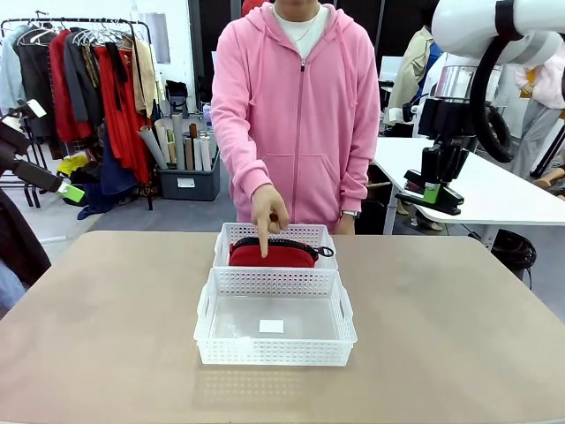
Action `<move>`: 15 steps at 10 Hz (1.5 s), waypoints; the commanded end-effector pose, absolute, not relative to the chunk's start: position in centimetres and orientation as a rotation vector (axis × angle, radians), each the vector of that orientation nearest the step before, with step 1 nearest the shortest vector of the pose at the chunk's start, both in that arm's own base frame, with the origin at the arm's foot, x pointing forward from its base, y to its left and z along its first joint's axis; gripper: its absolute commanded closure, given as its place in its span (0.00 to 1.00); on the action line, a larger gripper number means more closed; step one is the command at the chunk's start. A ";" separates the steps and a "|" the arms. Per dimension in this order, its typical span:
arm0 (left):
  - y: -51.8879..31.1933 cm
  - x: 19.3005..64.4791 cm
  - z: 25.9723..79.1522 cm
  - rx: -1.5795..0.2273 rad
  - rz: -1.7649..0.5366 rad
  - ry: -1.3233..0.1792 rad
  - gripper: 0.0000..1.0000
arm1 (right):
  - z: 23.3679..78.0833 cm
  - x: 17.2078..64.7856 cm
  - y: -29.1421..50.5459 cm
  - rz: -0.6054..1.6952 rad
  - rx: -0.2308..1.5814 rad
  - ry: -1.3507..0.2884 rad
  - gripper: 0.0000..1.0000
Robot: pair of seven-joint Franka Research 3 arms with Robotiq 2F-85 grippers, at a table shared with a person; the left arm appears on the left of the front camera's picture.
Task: Distribute items into two baskets.
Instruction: Place the picked Stapler into the Organizing basket as instructed by the person.
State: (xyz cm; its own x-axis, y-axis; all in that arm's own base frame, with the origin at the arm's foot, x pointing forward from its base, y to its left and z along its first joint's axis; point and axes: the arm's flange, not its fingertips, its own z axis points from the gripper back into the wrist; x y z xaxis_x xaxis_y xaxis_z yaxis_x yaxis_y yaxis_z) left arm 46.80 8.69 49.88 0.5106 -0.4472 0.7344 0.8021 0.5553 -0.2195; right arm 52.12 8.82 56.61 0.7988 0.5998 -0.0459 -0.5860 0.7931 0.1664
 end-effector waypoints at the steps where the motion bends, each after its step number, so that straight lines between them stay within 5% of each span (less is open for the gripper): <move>1: 8.7 46.7 50.0 -0.602 -0.807 -0.681 0.00 | 56.8 52.1 8.8 0.635 0.161 0.091 0.80; 10: 8.7 46.7 50.0 -0.602 -0.807 -0.681 0.00 | 56.7 51.7 9.0 0.644 0.154 0.098 0.80; 15: 8.7 46.7 50.0 -0.602 -0.807 -0.681 0.00 | 56.5 46.5 11.5 0.703 0.172 0.083 0.80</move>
State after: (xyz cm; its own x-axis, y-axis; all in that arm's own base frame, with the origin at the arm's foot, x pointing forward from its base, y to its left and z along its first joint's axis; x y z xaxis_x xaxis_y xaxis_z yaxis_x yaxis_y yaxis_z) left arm 46.80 8.69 49.88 0.5106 -0.4472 0.7344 0.8021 0.5553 -0.2196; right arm 48.24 11.15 56.92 0.7680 0.6384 -0.0511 -0.6225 0.7628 0.1753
